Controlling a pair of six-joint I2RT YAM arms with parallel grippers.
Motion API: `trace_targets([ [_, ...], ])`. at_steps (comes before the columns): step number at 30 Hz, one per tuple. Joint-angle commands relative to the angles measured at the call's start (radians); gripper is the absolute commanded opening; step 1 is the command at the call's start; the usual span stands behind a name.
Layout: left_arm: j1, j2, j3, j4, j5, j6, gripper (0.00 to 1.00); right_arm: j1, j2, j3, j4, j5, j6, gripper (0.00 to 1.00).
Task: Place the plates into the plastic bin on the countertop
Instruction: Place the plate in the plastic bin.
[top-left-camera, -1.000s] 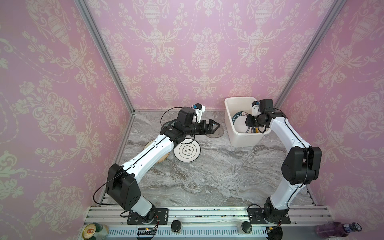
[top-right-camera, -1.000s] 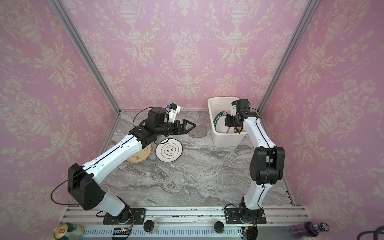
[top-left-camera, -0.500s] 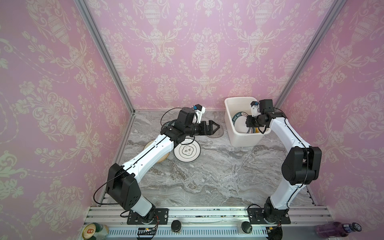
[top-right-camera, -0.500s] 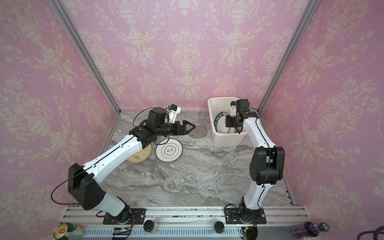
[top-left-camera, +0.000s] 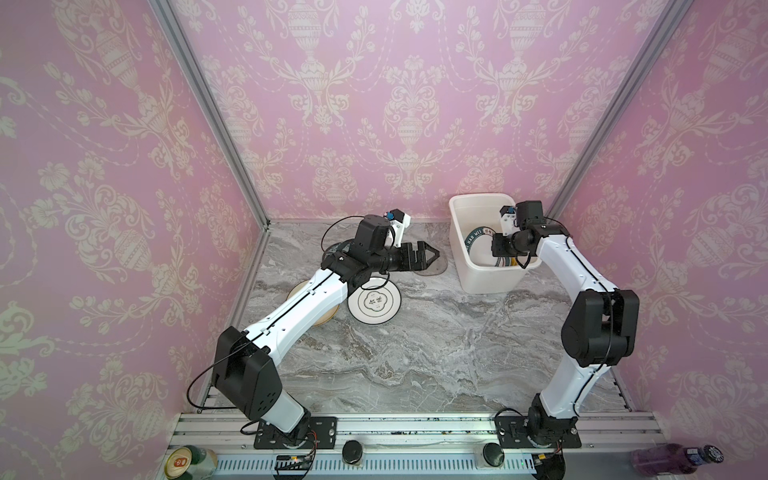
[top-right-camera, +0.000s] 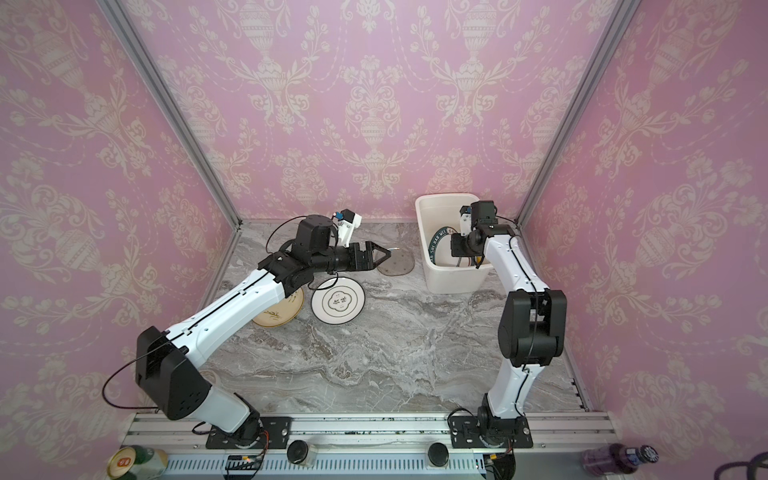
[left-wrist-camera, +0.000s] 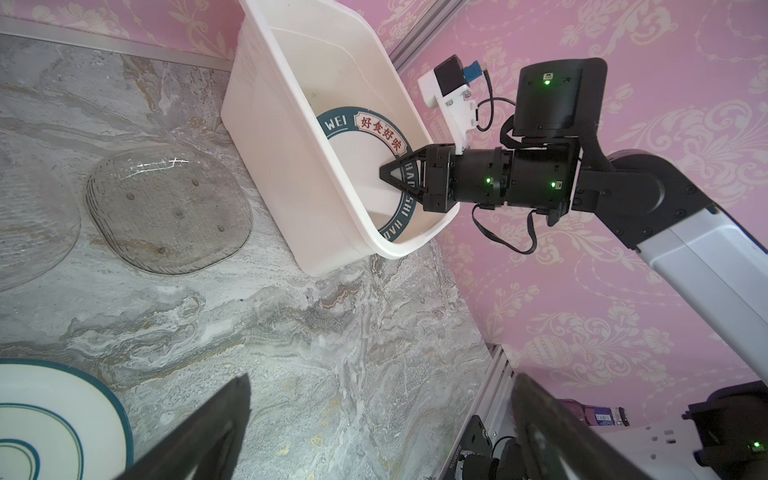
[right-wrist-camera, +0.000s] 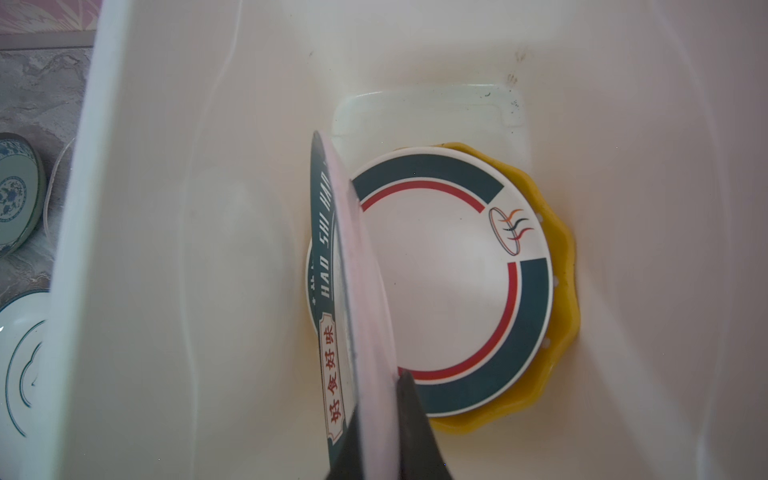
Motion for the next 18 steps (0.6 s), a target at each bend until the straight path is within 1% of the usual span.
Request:
trace_targets([
  [1,0.009,0.002,-0.008,-0.022,0.005,0.004,0.99,0.003,0.02,0.002,-0.146,0.008,-0.027,0.1],
  [7,0.009,0.012,-0.009,-0.022,0.01,-0.005,0.99,0.0,0.019,-0.012,-0.145,0.018,-0.021,0.14],
  [12,0.009,0.016,-0.01,-0.022,0.013,-0.011,0.99,-0.001,0.022,-0.023,-0.148,0.035,-0.019,0.2],
  [18,0.009,0.019,-0.011,-0.025,0.013,-0.015,0.99,-0.007,0.025,-0.029,-0.156,0.066,-0.019,0.23],
])
